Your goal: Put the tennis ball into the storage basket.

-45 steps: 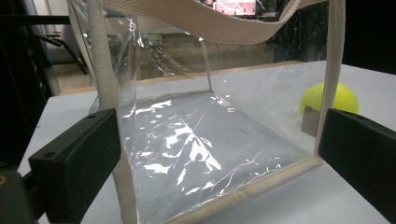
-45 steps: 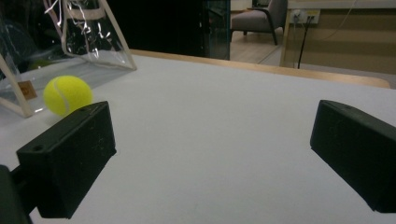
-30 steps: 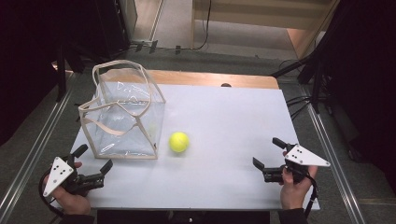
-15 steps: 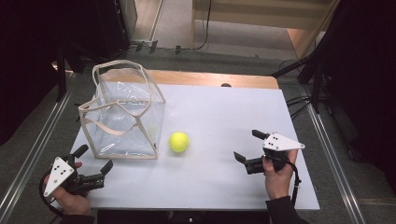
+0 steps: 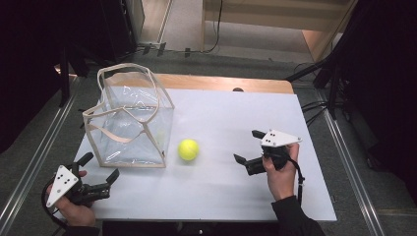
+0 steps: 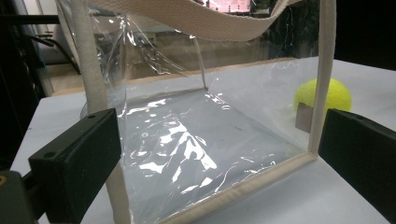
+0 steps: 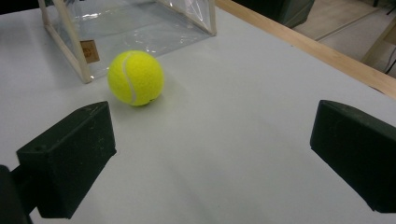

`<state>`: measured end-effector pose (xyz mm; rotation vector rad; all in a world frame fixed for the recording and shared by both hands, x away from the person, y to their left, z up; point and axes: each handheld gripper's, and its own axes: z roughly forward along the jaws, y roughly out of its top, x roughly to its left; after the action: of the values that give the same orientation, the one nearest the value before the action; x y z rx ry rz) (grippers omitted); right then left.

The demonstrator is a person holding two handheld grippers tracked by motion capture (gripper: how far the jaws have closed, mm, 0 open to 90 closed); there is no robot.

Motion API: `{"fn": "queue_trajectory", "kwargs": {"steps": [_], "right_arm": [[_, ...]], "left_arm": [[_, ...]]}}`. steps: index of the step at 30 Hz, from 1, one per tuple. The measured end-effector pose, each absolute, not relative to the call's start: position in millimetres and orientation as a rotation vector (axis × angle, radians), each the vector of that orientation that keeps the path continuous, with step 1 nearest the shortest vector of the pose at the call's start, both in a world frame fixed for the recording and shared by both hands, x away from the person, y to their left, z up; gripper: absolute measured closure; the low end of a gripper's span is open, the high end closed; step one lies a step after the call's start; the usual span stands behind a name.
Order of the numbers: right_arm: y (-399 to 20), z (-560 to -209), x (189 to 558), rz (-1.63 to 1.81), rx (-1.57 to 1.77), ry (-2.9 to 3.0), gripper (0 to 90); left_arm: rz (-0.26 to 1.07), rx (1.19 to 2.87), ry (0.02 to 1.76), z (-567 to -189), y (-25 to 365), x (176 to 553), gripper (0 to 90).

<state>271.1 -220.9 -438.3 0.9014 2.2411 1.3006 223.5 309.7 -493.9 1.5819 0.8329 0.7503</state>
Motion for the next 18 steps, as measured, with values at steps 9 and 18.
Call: {"fn": "queue_trajectory", "kwargs": {"steps": [9,18], "right_arm": [[-204.0,-437.0,284.0,1.276,0.883,2.333,0.0],[-183.4,-439.0,295.0,1.217,0.859,2.436,0.0]], "left_arm": [[0.747,1.581,0.833,-494.0,309.5,223.8,0.0],[0.745,1.588,0.828,-493.9,309.3,224.1,0.0]]}}
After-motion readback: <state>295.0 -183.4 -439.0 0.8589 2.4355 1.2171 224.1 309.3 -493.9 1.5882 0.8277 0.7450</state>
